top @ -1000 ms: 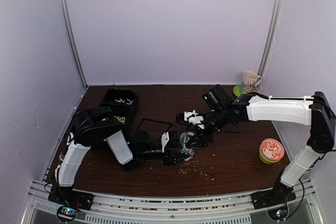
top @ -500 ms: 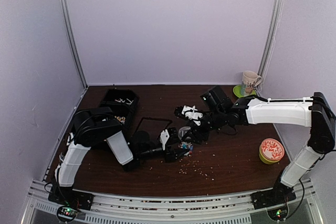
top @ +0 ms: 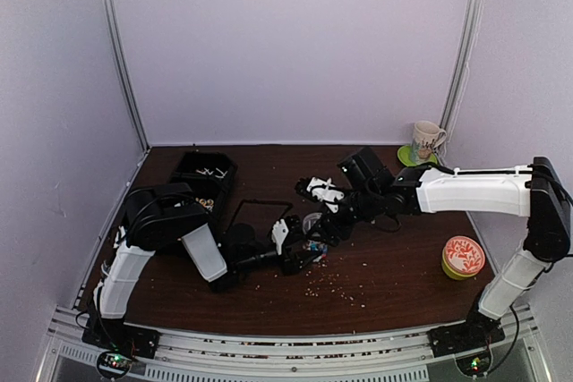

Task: Pack the candies
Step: Screw the bottle lid onto the packing bottle.

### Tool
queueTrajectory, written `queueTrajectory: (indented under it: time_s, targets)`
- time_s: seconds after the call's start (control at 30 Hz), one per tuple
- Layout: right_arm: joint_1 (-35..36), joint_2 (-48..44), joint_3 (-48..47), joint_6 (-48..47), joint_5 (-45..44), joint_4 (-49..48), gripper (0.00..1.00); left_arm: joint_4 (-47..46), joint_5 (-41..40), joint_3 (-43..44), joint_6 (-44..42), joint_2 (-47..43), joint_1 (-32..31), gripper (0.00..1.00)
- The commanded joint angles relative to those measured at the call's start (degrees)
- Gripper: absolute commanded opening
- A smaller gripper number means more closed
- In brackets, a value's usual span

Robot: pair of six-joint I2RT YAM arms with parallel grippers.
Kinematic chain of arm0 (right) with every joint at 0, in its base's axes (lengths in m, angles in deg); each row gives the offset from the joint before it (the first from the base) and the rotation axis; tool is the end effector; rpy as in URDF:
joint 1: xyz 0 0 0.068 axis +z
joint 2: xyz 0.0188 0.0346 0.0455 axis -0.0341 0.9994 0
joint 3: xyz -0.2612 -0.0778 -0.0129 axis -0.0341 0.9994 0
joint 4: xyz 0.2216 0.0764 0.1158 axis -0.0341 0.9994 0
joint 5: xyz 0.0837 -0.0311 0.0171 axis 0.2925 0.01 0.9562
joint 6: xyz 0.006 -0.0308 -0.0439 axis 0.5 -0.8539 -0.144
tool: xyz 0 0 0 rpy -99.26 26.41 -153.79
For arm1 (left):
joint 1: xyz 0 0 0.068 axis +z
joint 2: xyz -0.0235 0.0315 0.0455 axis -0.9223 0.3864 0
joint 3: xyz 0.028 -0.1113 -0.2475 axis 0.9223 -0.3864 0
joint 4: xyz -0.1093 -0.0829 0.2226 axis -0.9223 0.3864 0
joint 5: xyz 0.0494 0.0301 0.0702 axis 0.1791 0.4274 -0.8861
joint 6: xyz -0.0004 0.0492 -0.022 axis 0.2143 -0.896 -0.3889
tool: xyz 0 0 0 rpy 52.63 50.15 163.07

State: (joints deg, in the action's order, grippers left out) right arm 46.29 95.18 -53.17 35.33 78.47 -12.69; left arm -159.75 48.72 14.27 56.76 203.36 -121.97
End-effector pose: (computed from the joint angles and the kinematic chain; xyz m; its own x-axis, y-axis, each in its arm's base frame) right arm 0.2245 0.2679 0.2353 -0.2772 -0.6328 -0.7230 -0.9382 0.3407 0.0615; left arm 0.2189 -0.3262 0.0625 -0.1374 -0.0182 -0.9903 0.9325 0.3348 -0.1356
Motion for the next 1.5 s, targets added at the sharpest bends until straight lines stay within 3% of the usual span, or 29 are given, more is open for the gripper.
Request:
queueTrajectory:
  time_s: [0.0, 0.3, 0.6, 0.83, 1.1, 1.3, 1.47]
  targets:
    - [0.0, -3.2, -0.4, -3.7, 5.6, 2.7, 1.00, 1.0, 0.9, -1.5, -1.6, 1.0, 0.6, 0.45]
    - [-3.2, -5.5, -0.8, -5.8, 7.2, 5.3, 0.99, -1.0, 2.5, -2.8, -2.5, 0.9, 0.6, 0.46]
    - [-3.6, -12.6, 0.3, -5.7, 1.9, 3.7, 1.00, -1.0, 6.2, -2.3, -2.2, 1.1, 0.8, 0.46]
    - [-4.8, -17.4, -0.4, -1.7, -6.9, 2.4, 1.00, -1.1, 9.2, -2.0, -1.7, 1.3, 1.1, 0.45]
    - [-9.6, -17.5, 0.7, 1.6, 0.6, 0.3, 1.00, -1.1, 11.4, -1.5, -1.3, 1.6, 1.3, 0.45]
    - [-10.0, -17.4, -0.6, -4.6, 8.7, 3.8, 1.00, -1.2, 13.3, -1.2, -1.3, 1.9, 1.4, 0.46]
    - [-8.4, -16.7, 0.2, -11.7, 9.9, 4.4, 1.00, -1.1, 15.3, -1.1, -1.2, 2.0, 1.6, 0.46]
